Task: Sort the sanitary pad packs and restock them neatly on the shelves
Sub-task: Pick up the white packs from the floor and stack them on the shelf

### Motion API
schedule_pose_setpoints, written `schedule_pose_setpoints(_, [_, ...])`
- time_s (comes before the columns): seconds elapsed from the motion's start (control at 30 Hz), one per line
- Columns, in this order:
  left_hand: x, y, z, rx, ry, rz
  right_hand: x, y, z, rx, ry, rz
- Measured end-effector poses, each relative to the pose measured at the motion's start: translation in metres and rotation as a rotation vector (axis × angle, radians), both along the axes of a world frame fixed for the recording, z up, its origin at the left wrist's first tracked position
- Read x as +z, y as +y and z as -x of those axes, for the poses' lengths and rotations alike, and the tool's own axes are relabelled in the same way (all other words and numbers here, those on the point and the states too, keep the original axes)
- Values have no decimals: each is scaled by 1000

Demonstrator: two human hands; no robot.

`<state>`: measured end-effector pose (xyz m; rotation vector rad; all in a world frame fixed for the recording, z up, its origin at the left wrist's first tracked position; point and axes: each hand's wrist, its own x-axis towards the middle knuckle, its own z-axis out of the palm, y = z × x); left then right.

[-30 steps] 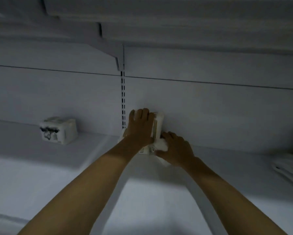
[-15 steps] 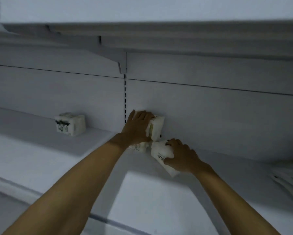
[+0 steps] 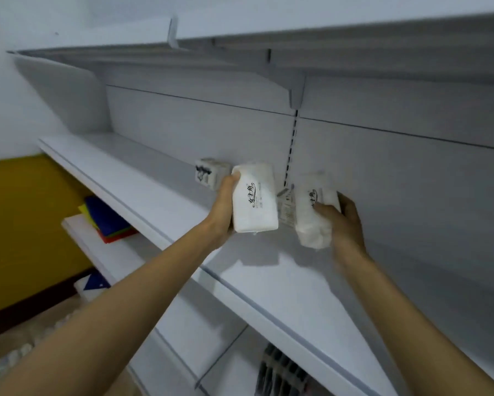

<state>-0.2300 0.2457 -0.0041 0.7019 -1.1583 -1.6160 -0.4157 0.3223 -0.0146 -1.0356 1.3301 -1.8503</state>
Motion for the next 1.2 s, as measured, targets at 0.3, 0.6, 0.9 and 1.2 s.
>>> schedule_pose_setpoints(0.3, [-1, 38, -171, 1, -23, 113, 3, -28, -171, 499, -4, -28])
schedule_pose_setpoints(0.6, [-43, 80, -397, 532, -97, -79, -14, -43, -402, 901, 98, -62])
schedule_pose_setpoints(0.9, [-110, 100, -568, 900, -295, -260, -100, -57, -563, 1094, 356, -229])
schedule_pose_setpoints(1.2, [-254, 32, -548, 728, -461, -478, -237, -112, -563, 821, 577, -526])
